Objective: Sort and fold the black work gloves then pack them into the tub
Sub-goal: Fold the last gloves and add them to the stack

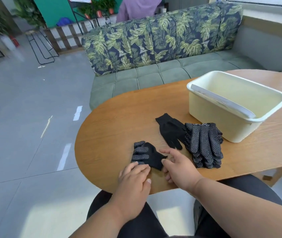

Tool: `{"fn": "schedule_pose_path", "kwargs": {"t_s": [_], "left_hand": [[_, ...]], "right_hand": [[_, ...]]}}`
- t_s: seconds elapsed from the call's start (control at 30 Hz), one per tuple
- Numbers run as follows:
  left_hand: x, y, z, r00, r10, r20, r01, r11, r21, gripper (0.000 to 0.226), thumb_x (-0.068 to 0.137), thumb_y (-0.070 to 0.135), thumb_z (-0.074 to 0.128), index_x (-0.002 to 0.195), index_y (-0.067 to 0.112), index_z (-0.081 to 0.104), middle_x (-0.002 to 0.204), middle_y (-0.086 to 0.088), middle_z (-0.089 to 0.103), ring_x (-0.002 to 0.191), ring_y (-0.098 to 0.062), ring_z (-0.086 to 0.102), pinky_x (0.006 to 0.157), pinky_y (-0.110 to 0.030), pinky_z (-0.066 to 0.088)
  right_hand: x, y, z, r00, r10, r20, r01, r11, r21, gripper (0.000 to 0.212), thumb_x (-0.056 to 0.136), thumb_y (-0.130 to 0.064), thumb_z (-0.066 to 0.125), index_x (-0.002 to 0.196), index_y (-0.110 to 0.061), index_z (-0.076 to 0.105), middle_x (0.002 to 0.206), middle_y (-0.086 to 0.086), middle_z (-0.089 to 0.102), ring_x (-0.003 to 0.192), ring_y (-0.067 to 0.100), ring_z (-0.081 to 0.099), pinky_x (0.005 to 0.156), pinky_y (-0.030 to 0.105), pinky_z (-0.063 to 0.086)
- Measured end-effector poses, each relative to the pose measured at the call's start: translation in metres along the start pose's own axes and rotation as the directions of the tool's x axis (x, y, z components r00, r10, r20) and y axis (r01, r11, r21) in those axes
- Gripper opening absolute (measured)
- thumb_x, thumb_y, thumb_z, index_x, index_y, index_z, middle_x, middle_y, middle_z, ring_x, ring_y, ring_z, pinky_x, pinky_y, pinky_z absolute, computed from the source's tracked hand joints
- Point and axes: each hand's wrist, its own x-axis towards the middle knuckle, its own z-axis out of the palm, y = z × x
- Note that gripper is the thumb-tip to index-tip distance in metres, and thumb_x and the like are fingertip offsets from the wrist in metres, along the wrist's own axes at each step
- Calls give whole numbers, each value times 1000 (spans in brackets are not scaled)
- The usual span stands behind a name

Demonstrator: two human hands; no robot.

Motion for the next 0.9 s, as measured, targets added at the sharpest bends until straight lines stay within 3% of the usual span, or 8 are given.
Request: {"fn": "schedule_pose_path", "kwargs": {"t_s": [0.2, 0.33, 0.43, 0.53, 0.6, 0.7, 0.8, 0.9], "left_hand": [[2, 3, -3, 999, -17, 29, 18, 1000, -21, 53, 109, 46, 34, 161, 39, 32, 167, 27, 23, 155, -4, 2, 127, -33, 1], [2, 0, 2, 994, -93, 57, 91, 995, 32, 61, 107, 58, 27, 165, 40, 18, 172, 20, 12, 159, -13, -8, 129, -42, -6], [1, -8, 1, 969, -245, -18, 245, 968, 57, 70, 106, 62, 25, 167, 30, 15, 174, 10, 9, 161, -20, -6, 129, -46, -3], [3, -23, -9, 882, -459, -106, 460, 888, -16, 77, 104, 64, 29, 168, 23, 12, 176, 4, 1, 161, -25, -5, 131, -47, 3], [3, -29, -14, 849, -511, -133, 510, 859, -46, 77, 104, 63, 32, 167, 24, 13, 176, 1, -2, 161, -27, -6, 131, -48, 5], [5, -22, -14, 918, -360, -167, 359, 933, -39, 68, 104, 58, 39, 165, 34, 21, 175, 9, 2, 160, -21, -7, 130, -46, 4], [11, -7, -9, 986, -132, -103, 138, 989, 58, 62, 104, 56, 39, 162, 42, 24, 174, 16, 0, 159, -16, -7, 129, -45, -1], [22, -6, -3, 992, -114, -54, 120, 983, 141, 61, 104, 62, 33, 162, 43, 28, 175, 11, -8, 160, -22, -13, 129, -48, -8]], "right_hand": [[-2, -3, 2, 999, 40, 11, -39, 992, -122, 26, 100, -19, 55, 121, -26, 69, 70, 4, 65, 49, 13, 57, 51, 28, 54], [-2, -11, 1, 992, 121, 22, -118, 985, -124, 28, 100, -16, 51, 122, -20, 69, 69, 8, 64, 43, 12, 53, 45, 22, 49], [-1, -12, 0, 991, 132, 30, -128, 985, -112, 28, 99, -18, 52, 121, -21, 69, 67, 7, 64, 43, 13, 54, 47, 24, 51], [0, -11, 0, 990, 136, 22, -133, 984, -115, 26, 98, -20, 52, 115, -24, 71, 66, 5, 66, 45, 14, 56, 50, 25, 53], [0, -10, 0, 991, 134, 17, -131, 984, -117, 23, 98, -21, 53, 112, -25, 71, 66, 5, 67, 46, 14, 57, 51, 26, 54], [1, -8, 0, 991, 133, 9, -130, 984, -125, 19, 98, -24, 55, 102, -25, 74, 65, 6, 68, 49, 15, 59, 53, 28, 56], [-1, -9, 0, 992, 128, -4, -128, 980, -153, 20, 97, -24, 56, 94, -20, 75, 65, 7, 69, 49, 15, 60, 55, 29, 58], [-3, -10, 0, 990, 143, -9, -142, 976, -163, 21, 97, -23, 56, 94, -14, 75, 65, 7, 68, 46, 15, 58, 54, 27, 56]]}}
